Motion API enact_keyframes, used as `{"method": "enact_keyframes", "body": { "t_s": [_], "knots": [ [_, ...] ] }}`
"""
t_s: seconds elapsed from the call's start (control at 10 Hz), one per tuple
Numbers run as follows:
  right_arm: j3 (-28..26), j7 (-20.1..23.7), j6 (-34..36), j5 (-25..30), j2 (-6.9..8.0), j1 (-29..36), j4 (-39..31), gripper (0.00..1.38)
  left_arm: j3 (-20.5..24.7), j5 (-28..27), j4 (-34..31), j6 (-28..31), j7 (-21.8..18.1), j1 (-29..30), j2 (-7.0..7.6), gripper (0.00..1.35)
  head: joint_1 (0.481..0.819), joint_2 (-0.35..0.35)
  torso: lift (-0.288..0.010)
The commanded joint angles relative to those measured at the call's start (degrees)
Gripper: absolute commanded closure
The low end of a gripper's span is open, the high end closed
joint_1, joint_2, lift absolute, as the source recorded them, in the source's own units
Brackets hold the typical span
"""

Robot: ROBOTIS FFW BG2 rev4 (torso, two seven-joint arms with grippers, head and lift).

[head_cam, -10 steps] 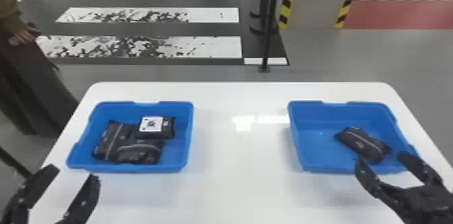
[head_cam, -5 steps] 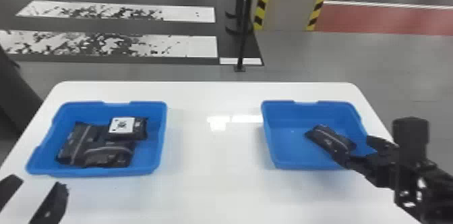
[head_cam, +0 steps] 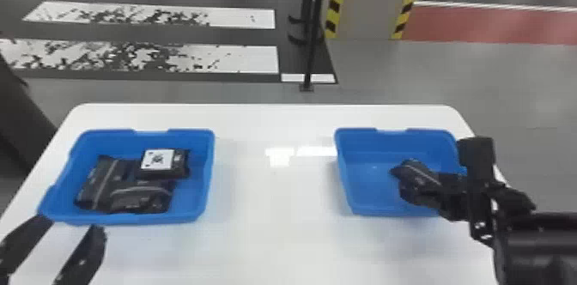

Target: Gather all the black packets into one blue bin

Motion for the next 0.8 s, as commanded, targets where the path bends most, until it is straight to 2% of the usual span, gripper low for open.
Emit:
{"method": "enact_keyframes", "body": {
  "t_s": [0.0,0.3,0.4,0.5,0.6,0.7],
  "knots": [
    [0.01,-0.38,0.42,0.56,-0.8,-2.8,3.85,0.2,-0.37,0.25,0.51,0.0,0.0,-0.36,0.18,0.35,0.695,-0.089,-0.11],
    [0.01,-0.91,0.84,2.61,-1.42,-7.3,11.17,0.2,-1.28,1.4,1.78,0.14,-0.09,-1.63,0.71,0.35,0.695,-0.124,-0.11],
    [0.01,-0.91,2.25,3.18,-1.94,-8.28,12.85,0.25,-1.86,1.85,2.06,0.14,-0.09,-2.19,0.97,0.36,0.695,-0.135,-0.11],
    [0.01,-0.82,2.39,3.18,-2.38,-9.55,15.1,0.42,-2.2,2.19,2.62,0.14,-0.09,-2.19,0.97,0.36,0.695,-0.149,-0.11],
    [-0.33,-0.91,2.39,3.3,-2.38,-9.97,15.1,0.77,-2.31,2.19,2.62,0.14,-0.09,-2.33,0.97,0.36,0.695,-0.156,-0.11],
    [-0.68,-1.26,2.39,3.3,-2.21,-9.97,14.26,0.99,-2.43,2.19,2.76,0.14,-0.09,-2.47,1.06,0.36,0.695,-0.166,-0.11]
  ]
}}
